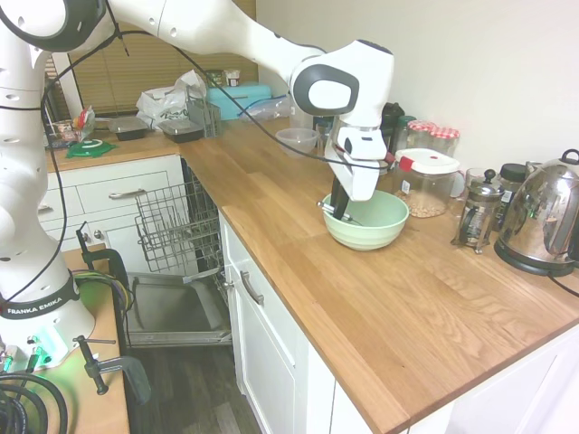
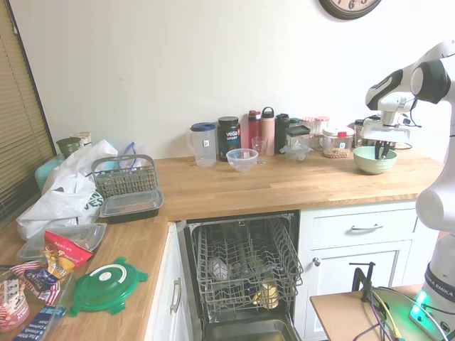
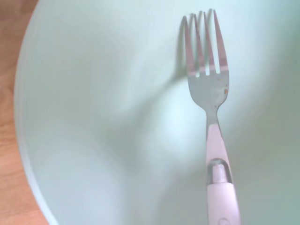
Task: Put the fork in the dishwasher
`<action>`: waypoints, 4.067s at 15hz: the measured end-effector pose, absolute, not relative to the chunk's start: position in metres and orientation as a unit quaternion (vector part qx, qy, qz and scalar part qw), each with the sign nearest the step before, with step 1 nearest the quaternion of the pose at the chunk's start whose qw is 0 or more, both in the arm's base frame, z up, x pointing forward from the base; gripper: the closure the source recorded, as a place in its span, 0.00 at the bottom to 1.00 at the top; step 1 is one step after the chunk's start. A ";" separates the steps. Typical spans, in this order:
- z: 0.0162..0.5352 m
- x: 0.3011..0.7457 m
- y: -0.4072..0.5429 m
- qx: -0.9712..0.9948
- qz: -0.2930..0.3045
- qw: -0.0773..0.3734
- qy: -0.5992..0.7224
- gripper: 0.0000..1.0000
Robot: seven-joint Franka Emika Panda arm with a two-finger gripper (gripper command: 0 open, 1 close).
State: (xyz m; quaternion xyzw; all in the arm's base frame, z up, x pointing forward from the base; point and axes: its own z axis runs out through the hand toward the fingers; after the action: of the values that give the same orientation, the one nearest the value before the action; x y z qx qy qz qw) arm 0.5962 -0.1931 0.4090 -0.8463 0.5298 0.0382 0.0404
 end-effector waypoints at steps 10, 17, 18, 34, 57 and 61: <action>0.521 0.487 -0.146 -0.849 -0.100 0.066 0.516 1.00; 0.535 0.388 0.037 -0.860 -0.218 0.018 0.460 1.00; 0.534 0.368 0.074 -0.860 -0.233 0.011 0.453 1.00; 0.398 0.182 0.480 -0.887 -0.291 -0.137 0.331 1.00; 0.213 0.320 0.653 -0.882 -0.213 -0.196 0.372 0.00; 0.223 0.323 0.655 -0.883 -0.215 -0.189 0.372 0.00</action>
State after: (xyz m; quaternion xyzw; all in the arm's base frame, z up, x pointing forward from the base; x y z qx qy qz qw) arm 0.3234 0.6551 0.2234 -0.8831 0.3719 -0.2150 -0.1885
